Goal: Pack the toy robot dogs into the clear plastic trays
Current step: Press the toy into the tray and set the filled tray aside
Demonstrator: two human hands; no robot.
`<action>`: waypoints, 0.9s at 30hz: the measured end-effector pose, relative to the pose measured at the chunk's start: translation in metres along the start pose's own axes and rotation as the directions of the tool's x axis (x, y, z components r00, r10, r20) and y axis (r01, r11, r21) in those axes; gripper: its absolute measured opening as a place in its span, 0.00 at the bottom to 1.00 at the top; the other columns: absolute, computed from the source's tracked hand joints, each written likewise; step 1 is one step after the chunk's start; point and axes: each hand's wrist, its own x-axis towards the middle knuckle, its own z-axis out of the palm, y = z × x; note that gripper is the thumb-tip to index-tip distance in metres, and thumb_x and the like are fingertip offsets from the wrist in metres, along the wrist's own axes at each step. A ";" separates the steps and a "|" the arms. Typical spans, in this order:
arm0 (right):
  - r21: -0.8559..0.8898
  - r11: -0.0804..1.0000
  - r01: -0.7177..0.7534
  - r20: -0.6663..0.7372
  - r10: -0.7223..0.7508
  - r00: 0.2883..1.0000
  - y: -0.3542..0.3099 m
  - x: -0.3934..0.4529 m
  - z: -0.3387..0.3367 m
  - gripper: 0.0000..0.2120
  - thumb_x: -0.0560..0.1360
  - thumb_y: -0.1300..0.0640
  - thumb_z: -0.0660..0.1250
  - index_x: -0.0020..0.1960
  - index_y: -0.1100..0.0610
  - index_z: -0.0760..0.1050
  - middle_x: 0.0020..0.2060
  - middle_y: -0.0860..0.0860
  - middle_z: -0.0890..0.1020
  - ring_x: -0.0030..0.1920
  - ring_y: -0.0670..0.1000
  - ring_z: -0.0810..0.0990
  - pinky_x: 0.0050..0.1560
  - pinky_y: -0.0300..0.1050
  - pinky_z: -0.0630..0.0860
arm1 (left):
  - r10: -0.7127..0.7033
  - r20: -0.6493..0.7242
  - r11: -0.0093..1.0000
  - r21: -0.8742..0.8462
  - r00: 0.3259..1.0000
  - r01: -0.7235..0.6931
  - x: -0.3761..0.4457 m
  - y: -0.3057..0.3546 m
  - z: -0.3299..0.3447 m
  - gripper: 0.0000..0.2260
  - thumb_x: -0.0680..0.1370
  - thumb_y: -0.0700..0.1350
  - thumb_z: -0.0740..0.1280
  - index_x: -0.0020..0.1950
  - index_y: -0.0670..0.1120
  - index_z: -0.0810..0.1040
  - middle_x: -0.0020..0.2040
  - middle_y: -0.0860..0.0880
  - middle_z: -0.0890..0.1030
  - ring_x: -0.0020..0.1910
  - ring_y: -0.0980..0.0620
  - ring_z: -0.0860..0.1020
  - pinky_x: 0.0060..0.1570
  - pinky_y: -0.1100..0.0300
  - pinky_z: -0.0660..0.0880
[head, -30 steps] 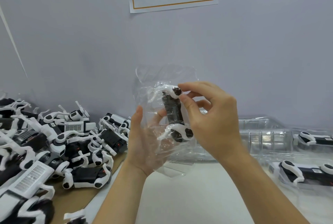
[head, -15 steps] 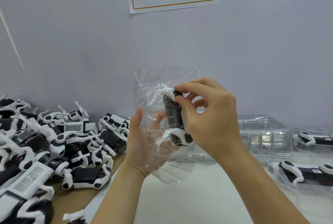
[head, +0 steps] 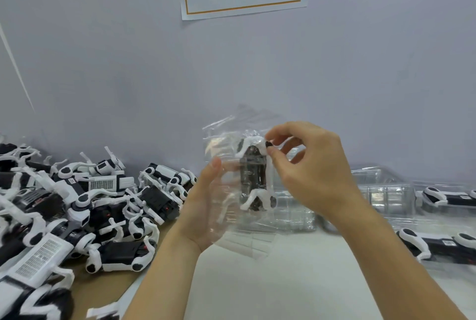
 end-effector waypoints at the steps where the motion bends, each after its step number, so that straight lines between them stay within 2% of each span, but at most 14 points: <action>1: -0.010 0.999 -0.032 0.000 0.032 0.999 0.005 0.000 -0.003 0.09 0.74 0.63 0.71 0.48 0.50 0.82 0.39 0.41 0.81 0.41 0.42 0.80 0.39 0.29 0.73 | 0.001 -0.027 0.998 0.064 1.000 0.001 0.000 0.000 0.001 0.32 0.62 0.69 0.77 0.59 0.51 0.83 0.62 0.42 0.82 0.61 0.38 0.80 0.60 0.42 0.75; 3: -0.005 0.993 -0.118 -0.037 0.117 0.992 0.014 0.002 -0.011 0.09 0.75 0.63 0.69 0.47 0.50 0.83 0.37 0.40 0.82 0.39 0.42 0.80 0.37 0.27 0.72 | 0.005 -0.040 0.982 0.189 0.999 0.002 -0.001 0.002 0.005 0.31 0.64 0.68 0.74 0.61 0.52 0.81 0.62 0.45 0.82 0.64 0.42 0.78 0.60 0.50 0.74; 5: 0.012 0.978 -0.207 -0.094 0.207 0.974 0.023 0.005 -0.020 0.11 0.76 0.63 0.67 0.46 0.49 0.84 0.37 0.40 0.83 0.37 0.40 0.80 0.35 0.26 0.72 | 0.003 -0.008 0.951 0.311 1.000 0.000 -0.002 0.003 0.008 0.32 0.66 0.66 0.71 0.61 0.47 0.78 0.59 0.46 0.83 0.59 0.49 0.81 0.52 0.58 0.76; 8: 0.051 0.948 -0.315 -0.146 0.319 0.937 0.032 0.007 -0.032 0.14 0.76 0.63 0.63 0.44 0.47 0.83 0.38 0.44 0.84 0.36 0.40 0.80 0.33 0.25 0.72 | 0.025 0.013 0.886 0.462 1.000 -0.028 0.001 0.000 0.009 0.29 0.63 0.61 0.74 0.54 0.43 0.76 0.53 0.44 0.84 0.50 0.52 0.82 0.53 0.55 0.74; 10: 0.085 0.929 -0.361 -0.132 0.370 0.920 0.035 0.007 -0.037 0.14 0.76 0.62 0.63 0.44 0.46 0.83 0.40 0.44 0.84 0.38 0.42 0.82 0.33 0.26 0.72 | -0.002 0.051 0.799 0.600 0.999 -0.029 0.001 -0.002 0.009 0.25 0.63 0.58 0.79 0.51 0.45 0.75 0.51 0.52 0.85 0.46 0.57 0.82 0.50 0.63 0.76; 12: 0.086 0.916 -0.392 -0.070 0.398 0.915 0.037 0.007 -0.038 0.12 0.76 0.60 0.64 0.46 0.45 0.83 0.41 0.43 0.84 0.39 0.42 0.82 0.33 0.27 0.72 | -0.071 0.085 0.672 0.741 0.994 -0.015 0.000 -0.003 0.011 0.24 0.63 0.57 0.81 0.51 0.51 0.75 0.44 0.62 0.84 0.40 0.65 0.81 0.40 0.70 0.76; 13: 0.066 0.914 -0.399 -0.015 0.401 0.916 0.037 0.007 -0.037 0.10 0.77 0.58 0.66 0.47 0.45 0.83 0.42 0.41 0.84 0.40 0.41 0.82 0.33 0.26 0.72 | -0.107 0.082 0.574 0.819 0.991 -0.006 0.000 -0.005 0.013 0.24 0.62 0.60 0.81 0.51 0.56 0.75 0.44 0.62 0.83 0.42 0.64 0.81 0.41 0.68 0.77; 15: -0.020 0.916 -0.400 0.156 0.398 0.904 0.037 0.005 -0.035 0.07 0.77 0.53 0.67 0.50 0.43 0.83 0.44 0.39 0.83 0.42 0.40 0.81 0.34 0.26 0.71 | -0.157 0.068 0.300 0.954 0.985 -0.018 0.001 -0.013 0.017 0.26 0.59 0.67 0.77 0.50 0.62 0.72 0.50 0.63 0.78 0.53 0.56 0.77 0.49 0.58 0.74; 17: -0.186 0.913 -0.362 0.390 0.407 0.826 0.036 0.002 -0.032 0.09 0.77 0.48 0.68 0.56 0.41 0.81 0.50 0.40 0.82 0.47 0.40 0.81 0.43 0.32 0.73 | -0.187 0.074 0.129 0.990 0.980 -0.051 0.004 -0.025 0.023 0.29 0.58 0.69 0.76 0.53 0.63 0.70 0.53 0.67 0.71 0.57 0.56 0.66 0.54 0.57 0.65; 19: -0.371 0.887 -0.273 0.593 0.453 0.665 0.035 -0.002 -0.029 0.14 0.79 0.43 0.65 0.64 0.38 0.75 0.58 0.41 0.79 0.54 0.41 0.79 0.52 0.38 0.71 | -0.225 0.081 0.121 0.991 0.971 -0.054 0.004 -0.037 0.029 0.38 0.57 0.70 0.76 0.62 0.65 0.65 0.55 0.67 0.66 0.56 0.57 0.60 0.58 0.57 0.61; 21: -0.483 0.851 -0.204 0.686 0.513 0.516 0.034 -0.006 -0.027 0.18 0.80 0.43 0.63 0.69 0.37 0.70 0.62 0.42 0.78 0.59 0.44 0.77 0.57 0.41 0.71 | -0.256 0.065 0.176 0.984 0.964 -0.020 0.005 -0.047 0.033 0.51 0.54 0.71 0.76 0.72 0.67 0.56 0.59 0.65 0.62 0.58 0.60 0.54 0.64 0.56 0.60; 23: -0.536 0.825 -0.178 0.702 0.553 0.450 0.033 -0.009 -0.025 0.21 0.80 0.44 0.62 0.72 0.35 0.66 0.64 0.43 0.77 0.62 0.47 0.77 0.60 0.43 0.70 | -0.264 0.046 0.199 0.980 0.963 0.008 0.006 -0.052 0.032 0.57 0.52 0.72 0.76 0.76 0.66 0.52 0.66 0.61 0.62 0.64 0.59 0.53 0.71 0.51 0.58; 25: -0.562 0.809 -0.171 0.697 0.575 0.428 0.033 -0.010 -0.025 0.23 0.80 0.44 0.63 0.73 0.33 0.64 0.65 0.43 0.77 0.64 0.47 0.76 0.62 0.45 0.70 | -0.239 0.046 0.277 0.961 0.970 0.023 0.007 -0.051 0.030 0.54 0.53 0.73 0.75 0.76 0.65 0.58 0.72 0.60 0.63 0.71 0.58 0.57 0.74 0.52 0.60; 27: -0.603 0.784 -0.147 0.690 0.605 0.397 0.033 -0.010 -0.026 0.24 0.79 0.40 0.63 0.73 0.34 0.63 0.68 0.42 0.75 0.67 0.48 0.74 0.66 0.47 0.69 | -0.158 0.053 0.429 0.903 0.986 0.021 0.009 -0.047 0.026 0.42 0.58 0.73 0.74 0.70 0.64 0.70 0.70 0.63 0.69 0.70 0.63 0.65 0.68 0.61 0.66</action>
